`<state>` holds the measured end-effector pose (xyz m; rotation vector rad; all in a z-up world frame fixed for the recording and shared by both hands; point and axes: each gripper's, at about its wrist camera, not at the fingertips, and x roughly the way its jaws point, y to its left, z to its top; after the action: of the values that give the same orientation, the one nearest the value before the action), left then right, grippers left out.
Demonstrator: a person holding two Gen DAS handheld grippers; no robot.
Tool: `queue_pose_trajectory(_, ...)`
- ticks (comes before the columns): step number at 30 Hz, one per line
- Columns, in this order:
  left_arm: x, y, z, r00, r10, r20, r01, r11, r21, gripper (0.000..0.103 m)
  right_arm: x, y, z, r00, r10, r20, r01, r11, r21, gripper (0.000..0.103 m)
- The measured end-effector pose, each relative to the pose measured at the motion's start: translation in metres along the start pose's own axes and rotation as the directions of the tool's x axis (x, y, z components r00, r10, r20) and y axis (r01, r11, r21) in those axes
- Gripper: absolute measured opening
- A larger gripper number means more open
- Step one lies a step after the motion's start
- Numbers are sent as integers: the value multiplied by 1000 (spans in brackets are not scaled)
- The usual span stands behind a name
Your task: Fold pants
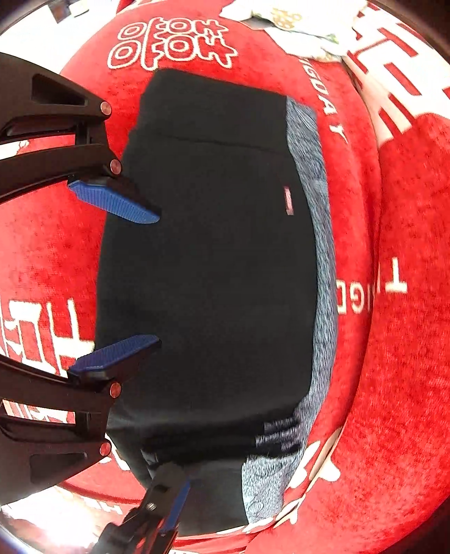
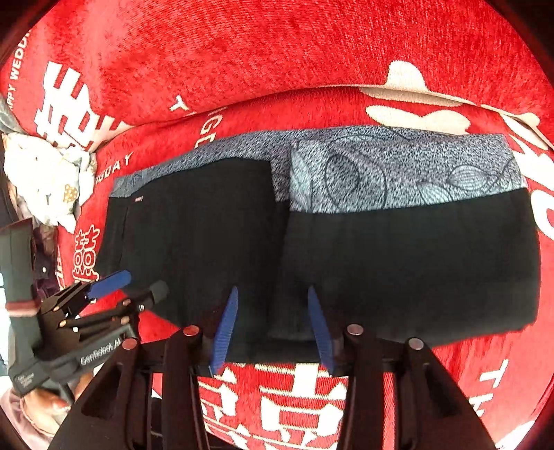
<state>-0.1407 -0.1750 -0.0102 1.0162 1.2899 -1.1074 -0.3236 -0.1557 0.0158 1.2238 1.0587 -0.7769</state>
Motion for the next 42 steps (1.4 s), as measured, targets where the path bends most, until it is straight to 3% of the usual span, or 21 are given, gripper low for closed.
queue_pose_trajectory(9, -2, 38, -17, 1000, 7, -14, -8, 999, -51, 68, 4, 28, -8, 999, -32, -30, 31, 998, -51, 58)
queue_pose_trajectory(14, 2, 53, -21, 1000, 5, -22, -7, 996, -89, 68, 9, 43, -7, 997, -61, -42, 57, 994, -96, 70)
queue_pose_trajectory(28, 9, 105, -35, 998, -19, -59, 7, 980, -197, 68, 30, 54, -9, 991, -116, -70, 107, 987, -124, 78)
queue_pose_trajectory(42, 7, 147, -40, 997, -71, -36, 60, 967, -246, 68, 31, 55, -11, 989, -127, -74, 117, 985, -124, 79)
